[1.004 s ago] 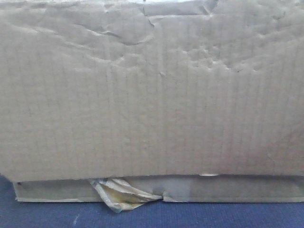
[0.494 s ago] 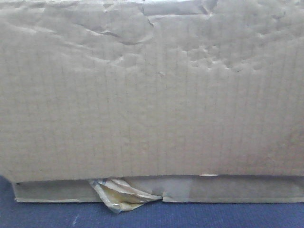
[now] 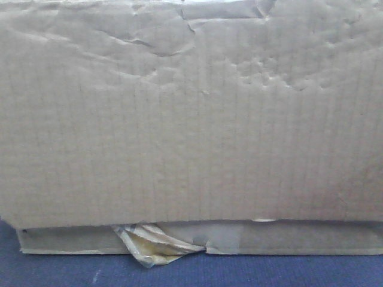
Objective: Stack two boxes on right shelf middle
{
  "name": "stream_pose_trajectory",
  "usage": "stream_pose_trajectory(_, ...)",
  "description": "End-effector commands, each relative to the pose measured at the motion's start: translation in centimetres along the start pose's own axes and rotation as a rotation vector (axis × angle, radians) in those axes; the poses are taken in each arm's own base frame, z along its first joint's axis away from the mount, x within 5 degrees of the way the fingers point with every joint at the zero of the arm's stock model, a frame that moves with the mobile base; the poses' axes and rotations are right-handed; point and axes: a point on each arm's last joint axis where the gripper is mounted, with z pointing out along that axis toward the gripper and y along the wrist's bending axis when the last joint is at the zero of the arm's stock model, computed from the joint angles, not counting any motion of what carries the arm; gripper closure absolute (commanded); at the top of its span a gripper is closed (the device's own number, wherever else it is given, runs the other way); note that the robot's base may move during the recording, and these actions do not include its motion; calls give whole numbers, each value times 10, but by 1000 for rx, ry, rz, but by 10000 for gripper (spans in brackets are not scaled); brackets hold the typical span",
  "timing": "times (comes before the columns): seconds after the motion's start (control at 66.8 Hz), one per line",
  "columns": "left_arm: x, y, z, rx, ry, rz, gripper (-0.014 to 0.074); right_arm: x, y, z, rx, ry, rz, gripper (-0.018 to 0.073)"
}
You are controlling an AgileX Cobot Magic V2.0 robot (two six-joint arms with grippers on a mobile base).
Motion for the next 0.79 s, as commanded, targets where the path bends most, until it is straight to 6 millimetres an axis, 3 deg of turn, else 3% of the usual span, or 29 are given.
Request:
stream_pose_trajectory(0.0,-2,3,-1,-32,-31,26,527,-1,0,0,3,-18,-3,727)
stream_pose_trajectory(0.135,2,7,6,-73,-16,47,304,-1,0,0,3,-18,-3,727)
stream_pose_trajectory(0.255,11,7,24,-65,11,43,267,-1,0,0,3,-18,-3,727)
stream_pose_trajectory(0.434,22,8,56,-51,74,35,316,-1,0,0,3,-18,-3,727)
stream_pose_trajectory(0.554,21,9,64,-51,80,34,374,-1,0,0,3,-18,-3,727)
stream_pose_trajectory(0.614,20,10,64,-53,71,32,447,-1,0,0,3,-18,-3,727)
stream_pose_trajectory(0.719,19,9,64,-51,68,30,691,-1,0,0,3,-18,-3,727)
stream_pose_trajectory(0.779,19,9,64,-43,65,24,706,-1,0,0,3,-18,-3,727)
